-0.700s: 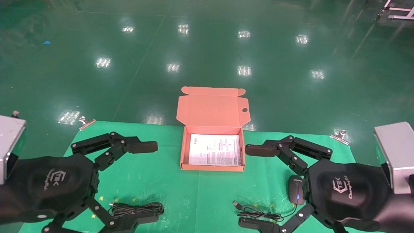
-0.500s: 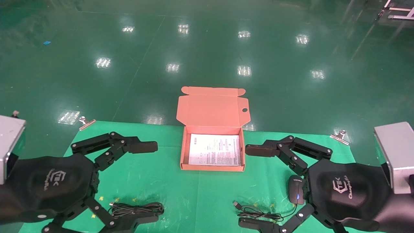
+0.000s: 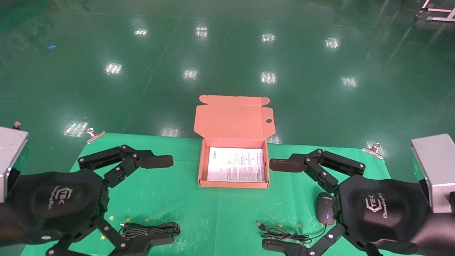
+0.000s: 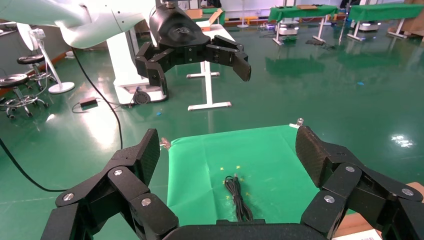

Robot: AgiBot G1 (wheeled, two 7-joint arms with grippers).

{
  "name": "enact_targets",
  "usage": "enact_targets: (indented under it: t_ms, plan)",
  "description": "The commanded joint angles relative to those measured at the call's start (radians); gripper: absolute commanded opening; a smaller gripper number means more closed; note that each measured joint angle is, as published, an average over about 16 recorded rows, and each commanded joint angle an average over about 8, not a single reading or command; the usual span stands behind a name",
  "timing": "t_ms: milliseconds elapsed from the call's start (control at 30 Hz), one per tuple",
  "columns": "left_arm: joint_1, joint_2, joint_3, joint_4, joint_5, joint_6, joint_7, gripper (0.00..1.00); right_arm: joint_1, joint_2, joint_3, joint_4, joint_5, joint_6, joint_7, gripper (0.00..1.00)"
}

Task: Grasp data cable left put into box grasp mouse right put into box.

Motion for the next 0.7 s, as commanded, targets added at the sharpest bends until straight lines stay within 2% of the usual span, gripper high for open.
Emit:
enact_targets:
  t_ms: [33, 167, 333, 700]
  plan:
    - [0.003, 0.000, -0.002, 0.000, -0.003, -0.002, 0.001, 1.00, -0.001, 0.000, 0.000, -0.001, 0.003, -0.001, 0.003, 1.00]
    - [-0.027, 0.004, 0.014, 0.003, 0.028, 0.012, -0.006, 1.00, 0.008, 0.002, 0.000, 0.008, -0.019, 0.006, -0.015, 1.00]
    - [-0.124, 0.024, 0.075, 0.025, 0.125, 0.051, -0.041, 1.00, 0.045, 0.003, -0.009, 0.034, -0.108, 0.019, -0.079, 1.00]
    - [-0.346, 0.073, 0.323, 0.091, 0.332, 0.093, -0.080, 1.00, 0.156, -0.027, -0.057, 0.065, -0.377, 0.021, -0.323, 1.00]
